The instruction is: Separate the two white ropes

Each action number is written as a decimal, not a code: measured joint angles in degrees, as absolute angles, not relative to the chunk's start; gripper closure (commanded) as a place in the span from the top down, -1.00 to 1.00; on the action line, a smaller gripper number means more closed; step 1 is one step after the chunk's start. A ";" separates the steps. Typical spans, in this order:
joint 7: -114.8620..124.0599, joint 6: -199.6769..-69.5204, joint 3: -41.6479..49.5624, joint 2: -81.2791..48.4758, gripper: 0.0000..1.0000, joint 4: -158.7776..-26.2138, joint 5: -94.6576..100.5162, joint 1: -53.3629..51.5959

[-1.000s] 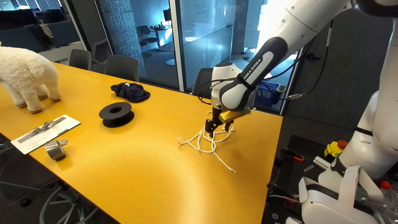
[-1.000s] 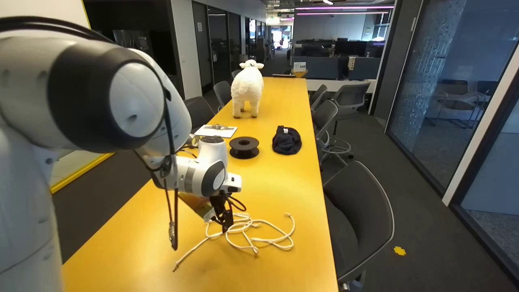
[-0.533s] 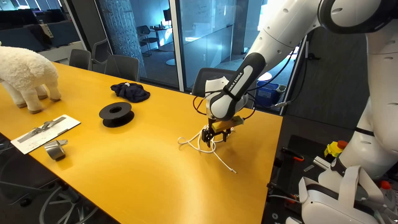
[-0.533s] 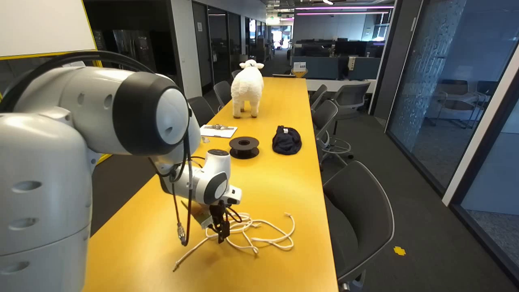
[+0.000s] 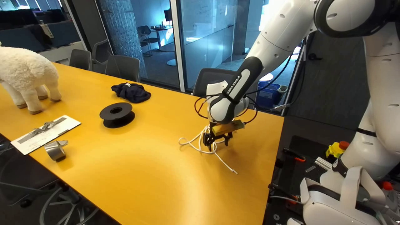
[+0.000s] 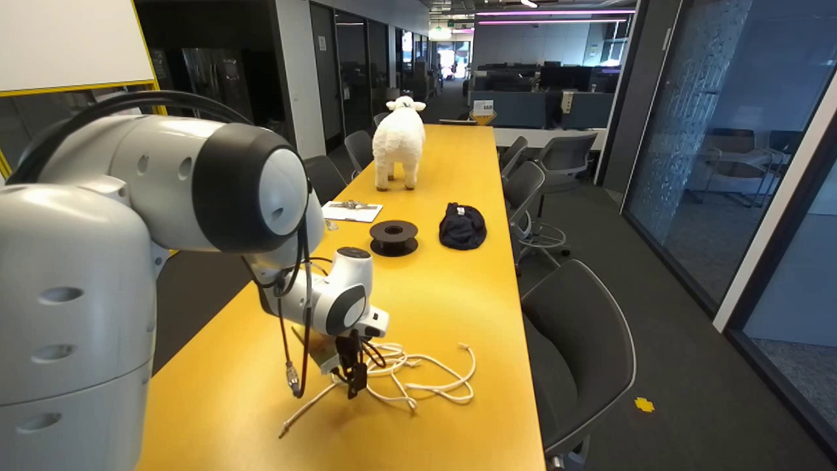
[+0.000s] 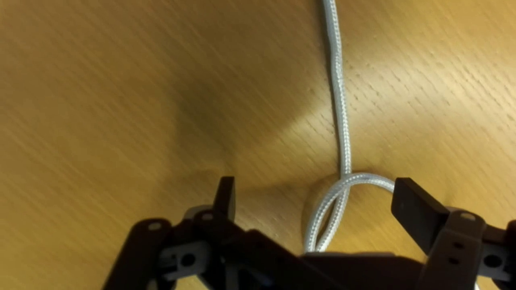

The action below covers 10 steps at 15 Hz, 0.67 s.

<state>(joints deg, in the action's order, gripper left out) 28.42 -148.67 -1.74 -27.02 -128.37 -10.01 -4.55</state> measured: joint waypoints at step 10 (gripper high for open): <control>28.42 -149.45 -0.72 -27.02 -0.60 -128.37 -10.16 -4.60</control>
<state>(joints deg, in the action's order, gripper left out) 28.42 -149.45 -0.72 -27.02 -128.37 -10.16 -4.60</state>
